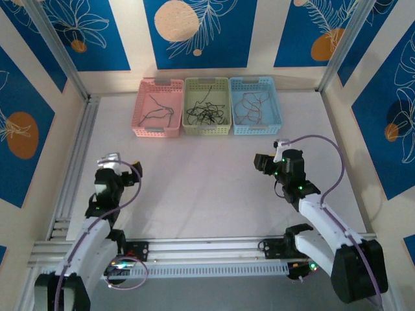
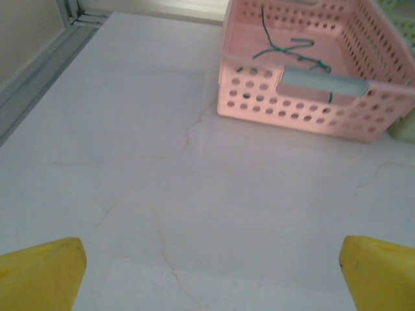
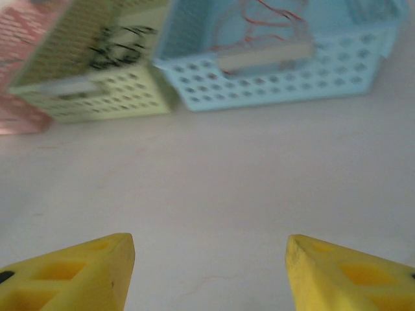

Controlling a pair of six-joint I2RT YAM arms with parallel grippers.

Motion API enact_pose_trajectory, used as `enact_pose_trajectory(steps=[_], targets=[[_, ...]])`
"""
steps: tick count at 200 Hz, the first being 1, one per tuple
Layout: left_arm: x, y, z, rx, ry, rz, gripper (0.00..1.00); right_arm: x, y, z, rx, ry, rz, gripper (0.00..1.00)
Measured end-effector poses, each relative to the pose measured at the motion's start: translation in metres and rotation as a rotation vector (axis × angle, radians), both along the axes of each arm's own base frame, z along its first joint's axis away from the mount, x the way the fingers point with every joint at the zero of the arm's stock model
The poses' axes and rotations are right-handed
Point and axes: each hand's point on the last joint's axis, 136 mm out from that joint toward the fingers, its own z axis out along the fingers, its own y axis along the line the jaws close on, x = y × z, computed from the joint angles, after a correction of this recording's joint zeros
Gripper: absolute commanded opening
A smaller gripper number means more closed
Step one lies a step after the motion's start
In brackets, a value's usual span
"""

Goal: Untangle the cables

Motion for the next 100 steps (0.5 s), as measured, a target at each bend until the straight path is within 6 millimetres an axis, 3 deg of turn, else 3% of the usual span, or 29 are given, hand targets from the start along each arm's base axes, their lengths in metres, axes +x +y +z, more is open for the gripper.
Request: enact_pose_trajectory(steps=[37,53,74,100], targets=[[0.024,-0.003,-0.03,0.063,0.038,-0.039,1.0,0.031,-0.035,-0.01,-0.089,-0.05,-0.108,0.63],[0.033,-0.006,-0.043,0.086,0.053,-0.06,1.0,0.043,-0.047,-0.025,-0.107,-0.053,-0.14,0.6],[0.047,-0.011,-0.047,0.115,0.037,-0.1,1.0,0.044,-0.058,-0.043,-0.127,-0.045,-0.163,0.6],[0.068,-0.016,-0.043,0.147,-0.047,-0.128,1.0,0.054,-0.057,-0.046,-0.141,-0.132,-0.146,0.6]])
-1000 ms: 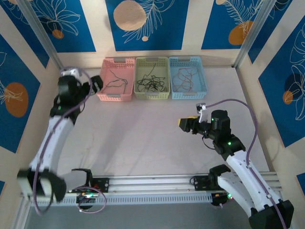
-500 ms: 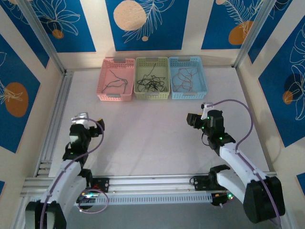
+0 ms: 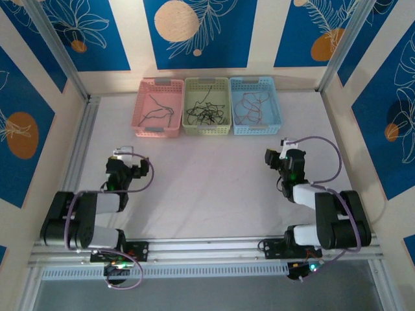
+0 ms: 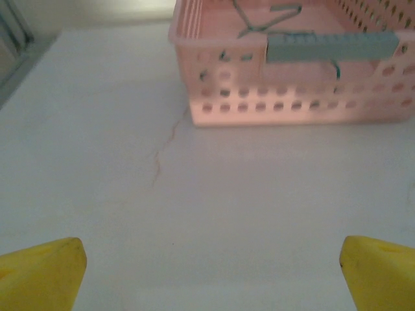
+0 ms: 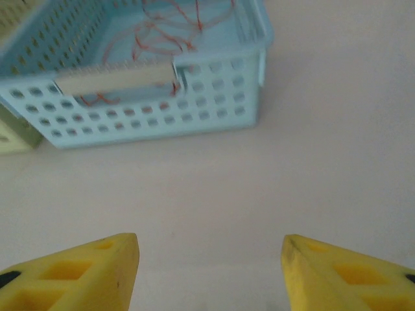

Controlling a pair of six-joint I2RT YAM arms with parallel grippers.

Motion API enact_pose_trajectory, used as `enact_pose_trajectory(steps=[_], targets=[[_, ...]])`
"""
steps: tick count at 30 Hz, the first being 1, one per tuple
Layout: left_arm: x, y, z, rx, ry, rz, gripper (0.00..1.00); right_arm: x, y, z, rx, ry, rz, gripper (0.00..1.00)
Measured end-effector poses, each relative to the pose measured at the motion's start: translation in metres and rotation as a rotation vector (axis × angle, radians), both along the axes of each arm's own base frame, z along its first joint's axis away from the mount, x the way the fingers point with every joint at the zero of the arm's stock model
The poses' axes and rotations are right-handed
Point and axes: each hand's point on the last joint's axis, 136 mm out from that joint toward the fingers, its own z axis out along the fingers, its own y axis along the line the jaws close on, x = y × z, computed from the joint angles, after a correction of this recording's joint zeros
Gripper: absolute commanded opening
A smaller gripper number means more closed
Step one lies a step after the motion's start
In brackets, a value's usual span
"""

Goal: Untangle the cables

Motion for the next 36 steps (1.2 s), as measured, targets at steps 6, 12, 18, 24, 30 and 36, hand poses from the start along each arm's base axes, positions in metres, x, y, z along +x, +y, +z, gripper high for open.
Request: enact_pose_trajectory(steps=[6,12,18,24,30,36], targets=[[0.013,-0.003,-0.012,0.026,0.021,-0.018,1.0,0.012,-0.003,-0.022,-0.004,0.046,0.008,0.65],[0.042,-0.004,0.019,0.022,-0.041,-0.017,1.0,0.028,-0.002,-0.002,-0.005,-0.01,0.02,0.99],[0.04,-0.004,0.013,0.023,-0.014,-0.018,1.0,0.027,-0.002,-0.003,-0.013,-0.005,0.023,0.99],[0.039,-0.004,0.011,0.024,-0.006,-0.018,1.0,0.027,-0.002,-0.003,-0.013,-0.004,0.023,0.99],[0.039,-0.004,0.01,0.024,-0.002,-0.018,1.0,0.027,0.003,-0.004,-0.001,0.003,0.061,0.99],[0.039,-0.004,0.01,0.024,-0.002,-0.018,1.0,0.028,0.01,-0.003,0.017,0.008,0.118,0.99]])
